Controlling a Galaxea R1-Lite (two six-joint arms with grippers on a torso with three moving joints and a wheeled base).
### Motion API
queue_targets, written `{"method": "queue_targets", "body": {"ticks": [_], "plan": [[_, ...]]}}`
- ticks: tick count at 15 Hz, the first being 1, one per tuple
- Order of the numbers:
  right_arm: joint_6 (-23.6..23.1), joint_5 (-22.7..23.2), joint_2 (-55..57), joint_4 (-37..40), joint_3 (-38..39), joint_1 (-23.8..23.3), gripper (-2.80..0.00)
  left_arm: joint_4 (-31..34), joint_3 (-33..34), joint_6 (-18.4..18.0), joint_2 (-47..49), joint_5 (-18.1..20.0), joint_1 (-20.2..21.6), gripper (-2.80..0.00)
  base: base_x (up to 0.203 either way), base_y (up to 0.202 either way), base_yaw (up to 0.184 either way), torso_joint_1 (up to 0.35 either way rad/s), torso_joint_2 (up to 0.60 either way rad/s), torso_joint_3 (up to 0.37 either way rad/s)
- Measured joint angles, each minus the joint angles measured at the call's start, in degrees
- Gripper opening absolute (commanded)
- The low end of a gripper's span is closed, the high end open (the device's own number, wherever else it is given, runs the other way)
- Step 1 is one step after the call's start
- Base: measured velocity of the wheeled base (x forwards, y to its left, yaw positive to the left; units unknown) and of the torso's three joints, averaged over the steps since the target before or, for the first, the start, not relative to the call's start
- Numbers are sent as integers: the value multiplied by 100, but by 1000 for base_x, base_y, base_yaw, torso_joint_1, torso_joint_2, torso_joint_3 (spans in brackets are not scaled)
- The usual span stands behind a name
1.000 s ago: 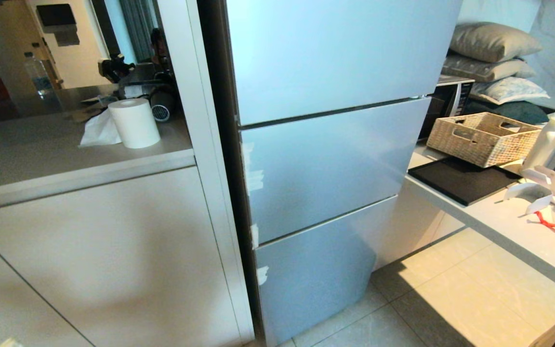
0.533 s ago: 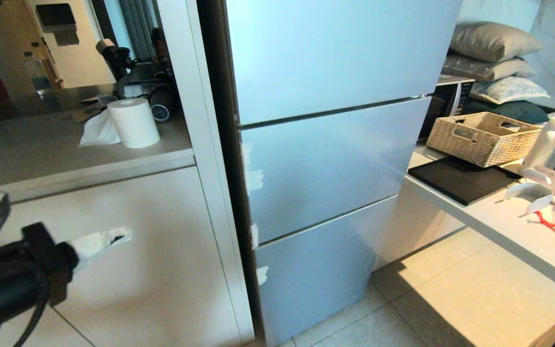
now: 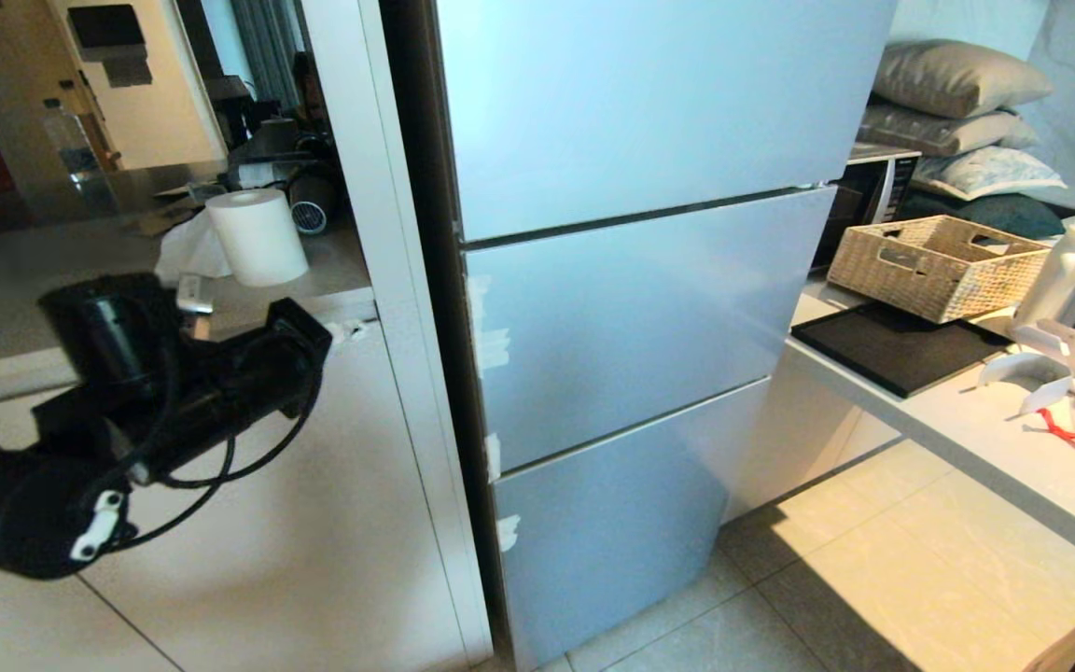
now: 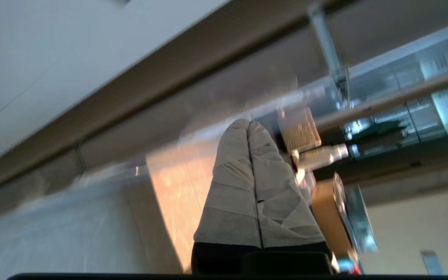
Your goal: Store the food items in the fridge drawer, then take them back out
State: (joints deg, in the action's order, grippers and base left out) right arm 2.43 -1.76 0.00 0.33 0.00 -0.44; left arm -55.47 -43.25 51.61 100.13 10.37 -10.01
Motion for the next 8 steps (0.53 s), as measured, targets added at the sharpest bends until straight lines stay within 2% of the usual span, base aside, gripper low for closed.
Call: {"method": "queue_targets", "body": {"ticks": [4, 6, 8], "plan": [[0, 0, 0, 2, 0, 0, -280, -4, -1037, -54, 789, -363, -451, -280, 0, 0, 0, 0, 0, 0], [-1, 2, 0, 2, 0, 0, -280, -5, -1462, -69, 1117, -646, -514, -280, 0, 0, 0, 0, 0, 0], [1, 1, 0, 2, 0, 0, -280, -12, -1812, -121, 1405, -770, -579, -280, 0, 0, 0, 0, 0, 0]]}}
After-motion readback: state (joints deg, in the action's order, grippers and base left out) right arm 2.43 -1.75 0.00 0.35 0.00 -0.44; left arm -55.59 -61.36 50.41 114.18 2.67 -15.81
